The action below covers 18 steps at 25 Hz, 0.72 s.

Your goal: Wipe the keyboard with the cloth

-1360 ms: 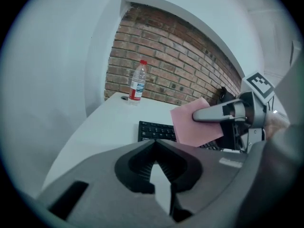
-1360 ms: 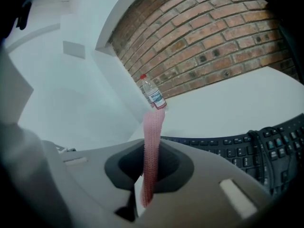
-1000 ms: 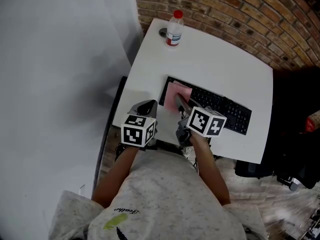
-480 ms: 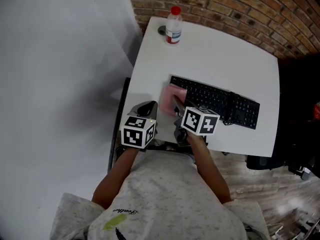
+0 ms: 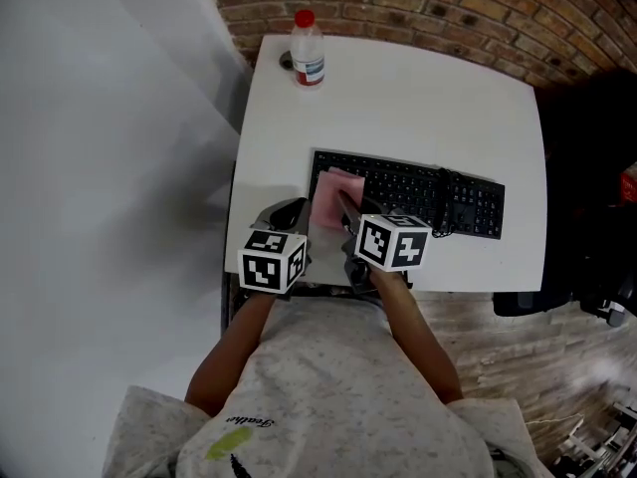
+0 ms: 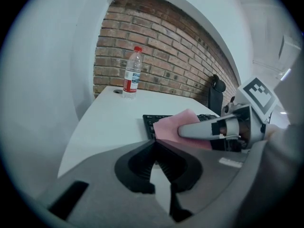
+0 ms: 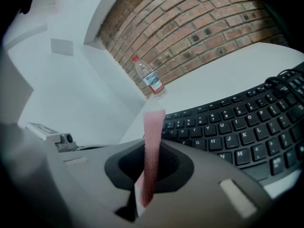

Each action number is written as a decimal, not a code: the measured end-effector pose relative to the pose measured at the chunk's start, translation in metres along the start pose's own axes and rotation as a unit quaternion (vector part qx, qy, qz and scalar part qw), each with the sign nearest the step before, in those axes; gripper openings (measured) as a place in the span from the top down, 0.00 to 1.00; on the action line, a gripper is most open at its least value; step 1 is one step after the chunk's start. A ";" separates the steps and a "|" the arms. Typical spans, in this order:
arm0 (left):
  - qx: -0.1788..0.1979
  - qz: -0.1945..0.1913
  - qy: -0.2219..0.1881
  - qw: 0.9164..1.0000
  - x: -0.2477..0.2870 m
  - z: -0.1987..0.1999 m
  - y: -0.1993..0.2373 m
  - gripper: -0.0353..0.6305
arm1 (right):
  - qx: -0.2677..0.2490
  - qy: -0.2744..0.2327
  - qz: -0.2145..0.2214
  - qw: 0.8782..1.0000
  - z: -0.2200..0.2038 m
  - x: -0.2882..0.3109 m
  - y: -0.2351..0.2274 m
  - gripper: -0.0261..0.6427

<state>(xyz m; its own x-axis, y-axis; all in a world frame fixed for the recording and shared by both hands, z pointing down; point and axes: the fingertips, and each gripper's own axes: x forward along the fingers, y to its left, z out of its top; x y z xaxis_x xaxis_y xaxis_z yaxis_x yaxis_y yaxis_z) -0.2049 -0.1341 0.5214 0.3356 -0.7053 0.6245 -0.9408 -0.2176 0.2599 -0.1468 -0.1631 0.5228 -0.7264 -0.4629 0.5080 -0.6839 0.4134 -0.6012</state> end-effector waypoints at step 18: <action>0.026 -0.027 0.012 0.999 0.028 0.006 -0.057 0.97 | 0.017 -0.013 -0.023 1.000 0.004 -0.045 -0.047 0.93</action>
<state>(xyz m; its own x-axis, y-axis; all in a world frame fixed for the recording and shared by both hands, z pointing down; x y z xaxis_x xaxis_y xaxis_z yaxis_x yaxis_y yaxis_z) -0.1425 -0.1459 0.5196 0.3868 -0.6750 0.6283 -0.9221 -0.2906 0.2554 -0.0816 -0.1650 0.5253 -0.6923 -0.5003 0.5200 -0.7133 0.3652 -0.5982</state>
